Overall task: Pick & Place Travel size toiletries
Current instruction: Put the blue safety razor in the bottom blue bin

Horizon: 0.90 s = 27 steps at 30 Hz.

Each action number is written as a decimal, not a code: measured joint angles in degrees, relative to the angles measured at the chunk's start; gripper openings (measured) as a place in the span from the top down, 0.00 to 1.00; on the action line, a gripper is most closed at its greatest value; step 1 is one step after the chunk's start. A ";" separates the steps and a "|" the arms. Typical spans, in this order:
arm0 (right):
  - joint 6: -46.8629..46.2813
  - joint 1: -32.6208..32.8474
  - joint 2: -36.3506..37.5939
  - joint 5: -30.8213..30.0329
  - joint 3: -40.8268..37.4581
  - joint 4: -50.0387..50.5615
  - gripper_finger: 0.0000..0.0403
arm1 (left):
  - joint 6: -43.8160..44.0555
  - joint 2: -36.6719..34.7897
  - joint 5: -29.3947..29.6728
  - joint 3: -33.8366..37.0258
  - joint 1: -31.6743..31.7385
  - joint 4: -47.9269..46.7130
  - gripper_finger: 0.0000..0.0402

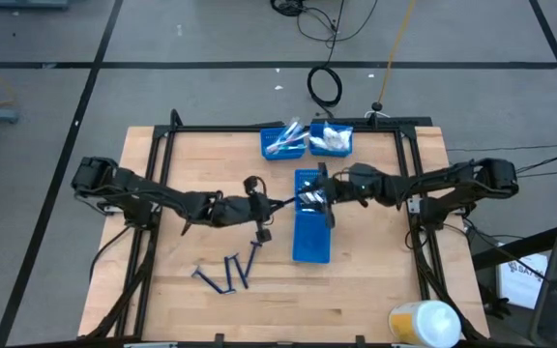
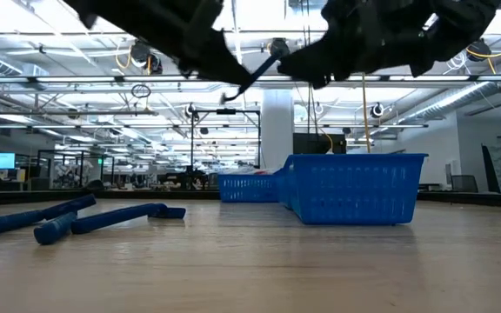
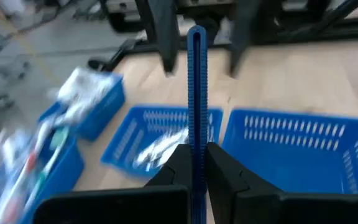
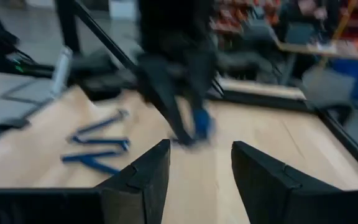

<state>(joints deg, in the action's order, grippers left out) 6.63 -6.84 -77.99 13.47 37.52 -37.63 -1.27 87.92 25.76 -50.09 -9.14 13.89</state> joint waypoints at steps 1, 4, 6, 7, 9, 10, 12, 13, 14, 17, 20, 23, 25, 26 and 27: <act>0.00 0.82 -0.25 -0.21 0.00 -1.51 0.60 | -1.22 0.48 -1.77 0.00 0.59 1.73 0.98; -1.36 3.08 -1.44 -3.82 0.04 -5.46 0.58 | -2.74 1.90 -7.35 -0.01 2.22 6.10 0.98; -1.37 3.88 -1.54 -5.61 -0.04 -5.14 0.57 | -2.96 2.85 -9.29 -0.02 2.81 8.28 0.96; -1.22 4.06 -1.54 -6.16 -0.04 -5.21 0.56 | -3.00 3.11 -9.77 -0.02 2.97 8.77 0.96; -1.26 4.08 -1.45 -6.12 -0.04 -5.23 0.56 | -3.02 3.74 -10.62 -0.06 3.41 10.35 0.96; -1.55 4.08 -1.47 -6.12 -0.04 -5.08 0.56 | -3.04 3.84 -10.71 -0.07 3.54 10.25 0.96; -2.57 4.08 -1.50 -5.91 -0.04 -4.93 0.57 | -3.34 3.95 -10.72 -0.07 3.58 10.06 0.98; -2.91 4.08 -1.50 -5.89 -0.04 -4.94 0.59 | -3.61 3.95 -10.71 -0.07 3.58 10.10 0.99; -2.93 4.08 -1.49 -5.88 -0.04 -4.86 0.60 | -3.61 3.91 -10.71 -0.07 3.58 10.34 0.99; -2.71 4.08 -1.50 -5.92 -0.02 -3.47 0.68 | -3.58 3.91 -10.71 -0.07 3.56 11.06 0.96; -2.51 4.08 -1.50 -5.79 -0.02 -3.98 0.80 | -3.55 3.89 -10.67 -0.07 3.40 11.70 0.94; -0.56 4.26 -1.50 -5.48 -0.02 -3.98 0.93 | -3.54 3.89 -10.73 -0.07 3.38 11.66 0.96; 0.87 4.32 -1.50 -4.35 -0.02 -4.09 0.94 | -3.52 3.89 -10.61 -0.07 3.38 11.72 0.98; 1.17 4.55 -1.50 -4.39 -0.02 -4.09 0.94 | -3.38 3.89 -10.73 -0.07 3.38 11.70 0.98; 1.22 4.66 -1.50 -4.42 -0.02 -4.07 0.94 | -3.04 3.87 -10.80 -0.07 3.34 11.68 0.98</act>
<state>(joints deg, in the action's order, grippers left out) 7.85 -2.18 -79.48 9.06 37.50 -41.69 -4.31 91.79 14.96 -50.15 -5.80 25.56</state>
